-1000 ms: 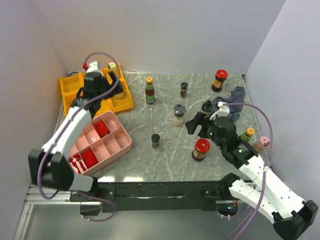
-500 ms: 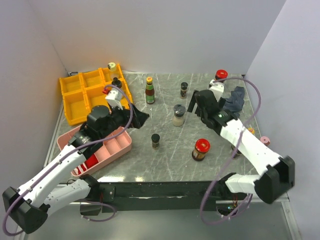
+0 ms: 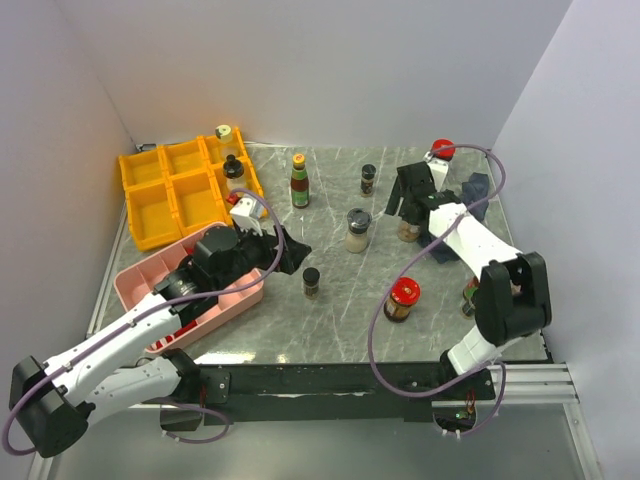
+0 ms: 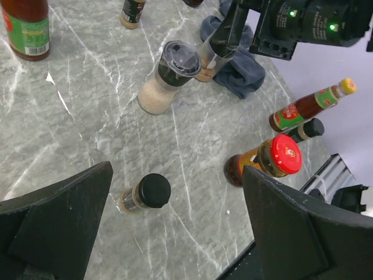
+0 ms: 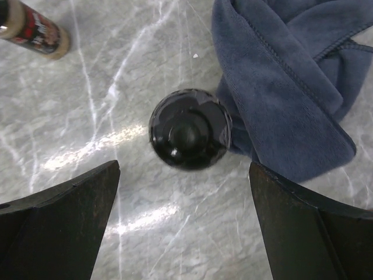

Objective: Organize the condiment bottles
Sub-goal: Pick up the bottle from the center of the board.

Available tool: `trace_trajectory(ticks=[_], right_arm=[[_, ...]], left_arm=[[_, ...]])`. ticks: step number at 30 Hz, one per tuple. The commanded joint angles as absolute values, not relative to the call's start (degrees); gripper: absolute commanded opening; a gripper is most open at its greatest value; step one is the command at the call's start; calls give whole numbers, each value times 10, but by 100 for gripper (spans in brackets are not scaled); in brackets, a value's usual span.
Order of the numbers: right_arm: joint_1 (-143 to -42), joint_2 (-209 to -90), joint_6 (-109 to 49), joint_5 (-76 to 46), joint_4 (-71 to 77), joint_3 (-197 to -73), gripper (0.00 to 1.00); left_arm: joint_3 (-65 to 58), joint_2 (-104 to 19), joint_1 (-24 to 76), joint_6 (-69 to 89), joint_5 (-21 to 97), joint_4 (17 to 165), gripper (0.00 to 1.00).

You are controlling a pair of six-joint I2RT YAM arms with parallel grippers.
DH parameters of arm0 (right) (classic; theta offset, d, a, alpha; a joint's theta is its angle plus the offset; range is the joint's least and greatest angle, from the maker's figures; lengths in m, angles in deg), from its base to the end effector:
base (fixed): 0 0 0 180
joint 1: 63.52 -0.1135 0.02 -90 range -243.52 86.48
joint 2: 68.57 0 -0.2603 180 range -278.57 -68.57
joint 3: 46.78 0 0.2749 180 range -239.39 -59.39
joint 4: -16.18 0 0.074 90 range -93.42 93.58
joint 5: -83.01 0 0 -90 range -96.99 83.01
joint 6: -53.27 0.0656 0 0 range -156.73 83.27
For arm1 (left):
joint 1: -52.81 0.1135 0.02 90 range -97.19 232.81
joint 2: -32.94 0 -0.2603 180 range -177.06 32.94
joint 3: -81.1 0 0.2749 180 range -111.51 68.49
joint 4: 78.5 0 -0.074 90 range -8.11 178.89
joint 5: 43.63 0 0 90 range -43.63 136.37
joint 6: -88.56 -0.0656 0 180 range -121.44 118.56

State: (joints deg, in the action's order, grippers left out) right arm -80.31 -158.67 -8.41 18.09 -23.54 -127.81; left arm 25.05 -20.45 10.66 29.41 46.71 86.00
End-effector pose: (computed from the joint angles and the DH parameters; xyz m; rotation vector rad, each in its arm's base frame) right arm 0.3717 0.0831 0.2301 0.4255 2.2854 -0.1418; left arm 0.2045 -0.1846 0.3042 0.1815 1.8796 -0.8915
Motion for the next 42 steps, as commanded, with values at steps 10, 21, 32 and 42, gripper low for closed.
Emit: trace_trajectory(ticks=[10,21,32,42], right_arm=[[-782,-1671,-134,173,-159,-1333,99],[-762,-1704,-150,147,-145,-1337,96],[-762,-1681,-170,171,-144,-1340,63],[-806,-1584,-181,203,-201,-1348,49]], left_arm=[[311,-158,98,270,508,954,99],[363,-98,83,249,571,977,99],[367,-85,66,240,605,972,99],[355,-77,62,248,615,955,99]])
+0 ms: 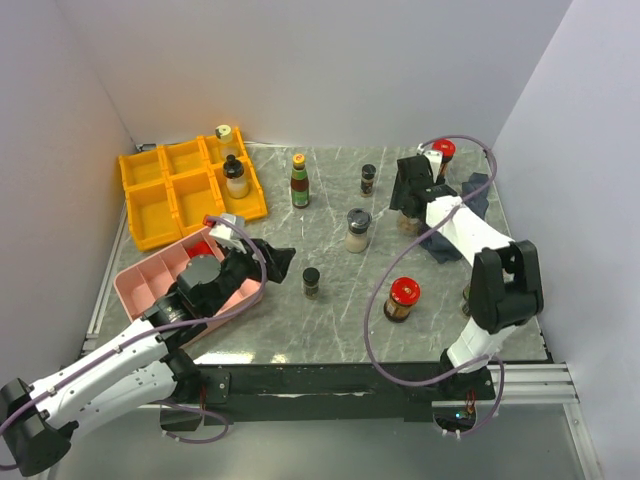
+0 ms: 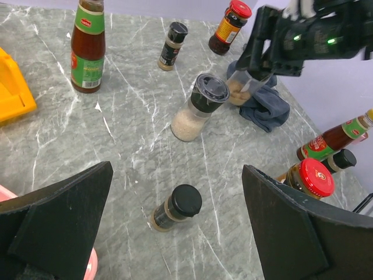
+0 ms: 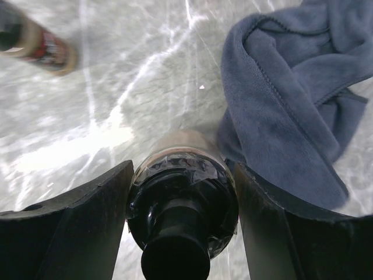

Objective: Organize the condiment bottles
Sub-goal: Pick up the bottle from the center of the board, then place the bottle in the storage box.

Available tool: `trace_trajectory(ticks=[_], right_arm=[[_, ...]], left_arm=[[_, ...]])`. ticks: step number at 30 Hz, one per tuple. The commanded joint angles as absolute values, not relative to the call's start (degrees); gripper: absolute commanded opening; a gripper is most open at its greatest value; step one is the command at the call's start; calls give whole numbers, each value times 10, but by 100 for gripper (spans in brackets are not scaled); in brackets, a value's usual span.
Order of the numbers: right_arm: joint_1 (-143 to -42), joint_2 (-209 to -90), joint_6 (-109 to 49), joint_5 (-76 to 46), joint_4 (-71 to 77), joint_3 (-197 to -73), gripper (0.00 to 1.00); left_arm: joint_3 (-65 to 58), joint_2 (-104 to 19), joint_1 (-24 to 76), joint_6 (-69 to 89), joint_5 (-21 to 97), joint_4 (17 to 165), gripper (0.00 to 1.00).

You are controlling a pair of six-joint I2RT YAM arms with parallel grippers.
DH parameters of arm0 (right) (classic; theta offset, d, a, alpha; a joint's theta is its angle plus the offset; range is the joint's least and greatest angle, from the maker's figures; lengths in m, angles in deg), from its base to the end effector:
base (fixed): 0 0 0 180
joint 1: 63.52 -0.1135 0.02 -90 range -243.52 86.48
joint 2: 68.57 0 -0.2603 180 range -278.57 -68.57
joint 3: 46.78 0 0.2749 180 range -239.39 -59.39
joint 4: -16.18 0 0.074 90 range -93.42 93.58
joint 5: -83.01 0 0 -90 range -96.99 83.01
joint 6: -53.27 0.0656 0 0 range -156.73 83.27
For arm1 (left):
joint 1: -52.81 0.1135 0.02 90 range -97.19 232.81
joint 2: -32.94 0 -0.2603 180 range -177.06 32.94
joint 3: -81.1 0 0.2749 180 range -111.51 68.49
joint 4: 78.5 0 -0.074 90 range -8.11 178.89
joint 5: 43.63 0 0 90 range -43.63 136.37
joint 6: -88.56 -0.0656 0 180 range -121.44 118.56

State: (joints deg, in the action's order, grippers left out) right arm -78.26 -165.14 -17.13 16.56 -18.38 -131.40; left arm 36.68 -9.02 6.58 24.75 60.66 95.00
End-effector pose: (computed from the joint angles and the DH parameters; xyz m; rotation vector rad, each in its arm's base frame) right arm 0.4042 0.0792 0.2179 0.2883 2.2875 -0.1871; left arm 0.1765 -0.1609 0.2896 0.0992 1.6917 -0.7563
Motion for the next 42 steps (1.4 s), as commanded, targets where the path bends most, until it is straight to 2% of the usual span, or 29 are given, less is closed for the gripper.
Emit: trace_trajectory(ticks=[1,11,21,30,42], right_arm=[[-815,-1566,-179,204,-209,-1348,49],[-921,-1440,-130,227,-304,-1302,48],[-1062,-1334,-106,194,-305,-1202,47],[-1184,-1383,-60,199,-286,-1172,47],[-1336,-1481,32,201,-242,-1154,53]], left_arm=[[350,-75,61,251,613,952,99],[278,-63,61,306,628,840,99],[204,-57,61,331,644,744,99],[177,-41,61,339,692,673,100],[172,-9,61,341,715,625,99]])
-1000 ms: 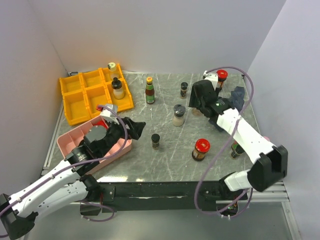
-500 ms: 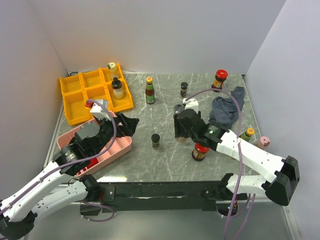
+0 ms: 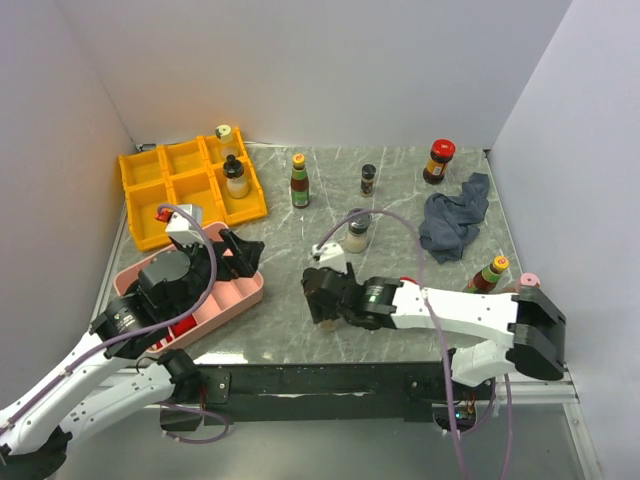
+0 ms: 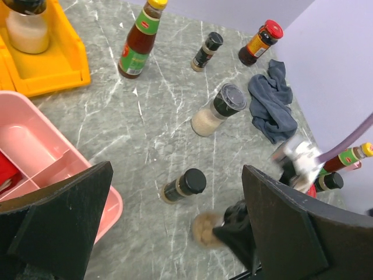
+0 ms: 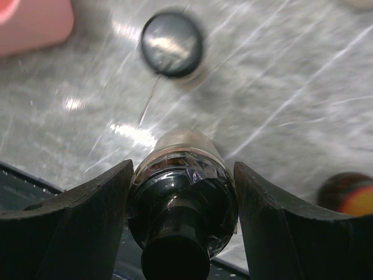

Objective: Organize the condiment bottles
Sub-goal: Place the bottle in the storage box.

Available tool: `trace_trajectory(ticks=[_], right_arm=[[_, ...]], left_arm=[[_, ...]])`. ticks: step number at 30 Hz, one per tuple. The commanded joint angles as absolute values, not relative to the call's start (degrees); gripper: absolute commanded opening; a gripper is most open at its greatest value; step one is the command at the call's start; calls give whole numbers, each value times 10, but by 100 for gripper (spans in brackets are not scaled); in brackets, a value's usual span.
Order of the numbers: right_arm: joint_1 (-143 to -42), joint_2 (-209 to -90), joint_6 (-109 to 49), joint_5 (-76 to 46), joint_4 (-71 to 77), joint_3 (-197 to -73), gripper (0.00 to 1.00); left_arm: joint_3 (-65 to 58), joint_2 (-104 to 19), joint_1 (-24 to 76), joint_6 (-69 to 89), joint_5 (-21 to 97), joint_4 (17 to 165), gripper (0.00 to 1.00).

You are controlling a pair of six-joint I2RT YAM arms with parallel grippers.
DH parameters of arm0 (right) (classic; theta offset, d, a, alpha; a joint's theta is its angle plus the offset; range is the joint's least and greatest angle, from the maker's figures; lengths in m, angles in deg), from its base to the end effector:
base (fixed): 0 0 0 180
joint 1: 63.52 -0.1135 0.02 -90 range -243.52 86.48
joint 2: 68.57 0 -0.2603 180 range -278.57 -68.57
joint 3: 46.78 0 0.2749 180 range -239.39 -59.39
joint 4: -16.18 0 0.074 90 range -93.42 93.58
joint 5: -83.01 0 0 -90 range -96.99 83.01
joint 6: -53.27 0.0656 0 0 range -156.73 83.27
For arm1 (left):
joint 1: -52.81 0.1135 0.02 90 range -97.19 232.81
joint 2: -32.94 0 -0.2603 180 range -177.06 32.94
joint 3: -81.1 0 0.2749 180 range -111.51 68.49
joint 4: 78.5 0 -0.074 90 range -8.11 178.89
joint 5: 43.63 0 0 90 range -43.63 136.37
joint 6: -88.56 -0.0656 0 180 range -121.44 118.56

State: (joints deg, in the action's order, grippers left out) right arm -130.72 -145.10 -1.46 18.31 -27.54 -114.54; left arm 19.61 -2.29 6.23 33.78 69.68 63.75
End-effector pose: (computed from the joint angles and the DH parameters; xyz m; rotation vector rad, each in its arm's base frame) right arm 0.1468 0.2770 0.2190 -0.4810 2.3419 0.2961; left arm 0.1463 -0.1169 0.3585 -0.1224 1.8004 -0.6746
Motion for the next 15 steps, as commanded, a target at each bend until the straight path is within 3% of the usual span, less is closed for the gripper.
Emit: trace_trajectory(ticks=[1,6,15], right_arm=[[-1342,-1488,38,202,-243,-1158,54],[-1360,-1516,48,204,-232,-1166,61],[-1384,-1542,48,214,-256,-1199,93]], left_arm=[[171,-6,61,341,718,624,100],[169,1,61,339,727,611,100],[168,-4,61,343,735,586,99]])
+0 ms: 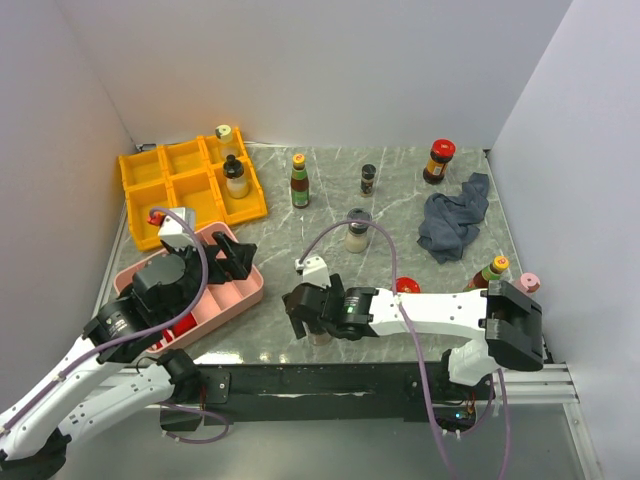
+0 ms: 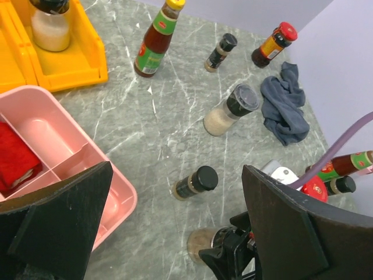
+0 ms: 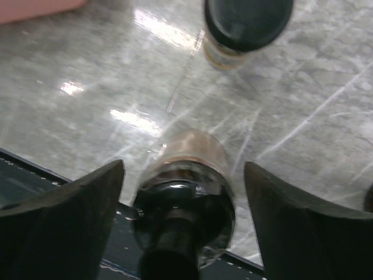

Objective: Organize the condiment bottles
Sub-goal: Place the bottle in the storage box.

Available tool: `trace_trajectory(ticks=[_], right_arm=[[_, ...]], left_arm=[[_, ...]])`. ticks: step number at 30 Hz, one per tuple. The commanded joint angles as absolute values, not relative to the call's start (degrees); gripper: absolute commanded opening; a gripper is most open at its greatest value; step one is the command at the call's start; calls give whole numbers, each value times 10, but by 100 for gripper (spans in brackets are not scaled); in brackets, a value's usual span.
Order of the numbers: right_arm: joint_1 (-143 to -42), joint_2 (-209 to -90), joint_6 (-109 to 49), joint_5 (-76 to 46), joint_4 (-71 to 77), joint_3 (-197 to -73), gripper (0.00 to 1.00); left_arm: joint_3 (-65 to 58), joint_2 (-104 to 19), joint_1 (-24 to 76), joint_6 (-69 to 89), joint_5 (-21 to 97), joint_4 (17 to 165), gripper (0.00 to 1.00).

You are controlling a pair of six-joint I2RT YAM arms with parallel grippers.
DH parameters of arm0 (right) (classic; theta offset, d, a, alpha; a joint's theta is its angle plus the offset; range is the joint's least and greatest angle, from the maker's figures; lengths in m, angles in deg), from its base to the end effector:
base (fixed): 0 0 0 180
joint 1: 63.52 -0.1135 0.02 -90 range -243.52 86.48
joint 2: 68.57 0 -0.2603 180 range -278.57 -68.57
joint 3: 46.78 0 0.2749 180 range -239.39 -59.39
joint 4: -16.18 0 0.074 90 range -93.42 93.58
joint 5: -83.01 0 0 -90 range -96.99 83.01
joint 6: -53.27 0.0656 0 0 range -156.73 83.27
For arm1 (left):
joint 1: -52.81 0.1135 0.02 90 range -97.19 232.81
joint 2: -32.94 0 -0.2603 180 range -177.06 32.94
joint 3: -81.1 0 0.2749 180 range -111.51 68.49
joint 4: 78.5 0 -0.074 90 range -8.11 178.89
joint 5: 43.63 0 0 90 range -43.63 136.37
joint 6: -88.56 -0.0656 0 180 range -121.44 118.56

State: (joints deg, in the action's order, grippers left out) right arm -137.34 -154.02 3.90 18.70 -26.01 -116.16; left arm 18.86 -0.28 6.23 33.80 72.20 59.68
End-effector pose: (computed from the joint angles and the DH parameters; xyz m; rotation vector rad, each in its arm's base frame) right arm 0.1203 0.3124 0.1837 -0.5497 2.4030 0.2844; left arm 0.1392 -0.1055 0.3600 -0.1488 1.8086 -0.6238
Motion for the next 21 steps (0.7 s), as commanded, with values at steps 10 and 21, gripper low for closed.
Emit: trace_trajectory(ticks=[10,21], right_arm=[[-1383,-1411,33,241,-290,-1192,100],[-1371,-1222,55,382,-303,-1138,100]], left_arm=[[153,-56,61,325,656,587,99],[166,-194,-2,310,573,670,98]])
